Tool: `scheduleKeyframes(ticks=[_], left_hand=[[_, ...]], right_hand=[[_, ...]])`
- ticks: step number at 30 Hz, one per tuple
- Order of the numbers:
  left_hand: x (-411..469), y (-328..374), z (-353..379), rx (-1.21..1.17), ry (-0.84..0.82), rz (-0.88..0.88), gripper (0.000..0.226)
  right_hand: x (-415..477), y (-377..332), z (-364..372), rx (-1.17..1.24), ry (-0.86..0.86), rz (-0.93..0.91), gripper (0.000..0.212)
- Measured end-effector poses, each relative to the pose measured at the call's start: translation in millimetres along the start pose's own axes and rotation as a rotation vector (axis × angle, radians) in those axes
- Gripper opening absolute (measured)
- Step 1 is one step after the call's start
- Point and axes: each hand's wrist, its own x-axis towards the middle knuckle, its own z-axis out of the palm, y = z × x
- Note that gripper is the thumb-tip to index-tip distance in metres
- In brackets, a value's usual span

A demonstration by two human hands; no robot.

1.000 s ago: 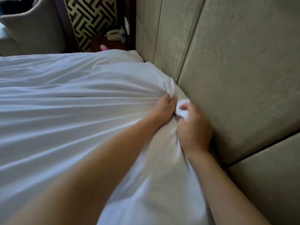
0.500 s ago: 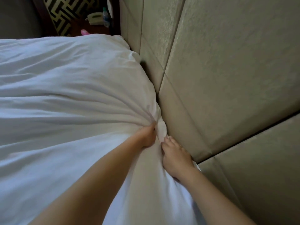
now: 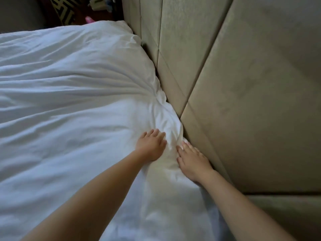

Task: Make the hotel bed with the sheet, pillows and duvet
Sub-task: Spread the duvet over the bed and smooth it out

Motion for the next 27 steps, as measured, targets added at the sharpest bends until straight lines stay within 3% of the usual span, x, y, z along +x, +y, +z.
scheduleKeyframes(ticks=[5,12,18,23,25,27], left_hand=[[-82.3,50.9,21.6,-0.031,-0.075,-0.021,0.055],[-167.9,99.0,68.2,0.079,-0.155,0.039,0.059],[-224.7,130.6,114.1,0.125,-0.199,0.086,0.061],[-254.9,145.3,138.5,0.140,-0.174,0.080,0.070],[-266.8,151.6,146.7,0.135,-0.181,0.084,0.073],[-276.4,159.8,150.3,0.129,-0.191,0.101,0.073]], right_hand=[[-78.1,3.2,24.0,0.222,-0.049,0.149,0.057],[-181.0,31.7,74.3,0.273,-0.112,0.288,0.068],[-247.0,46.8,111.5,0.434,-0.197,0.323,0.090],[-283.1,50.2,132.2,0.545,-0.258,0.273,0.131],[-292.4,53.1,137.4,0.474,-0.207,0.249,0.116],[-300.0,57.2,134.4,0.416,-0.065,0.223,0.084]])
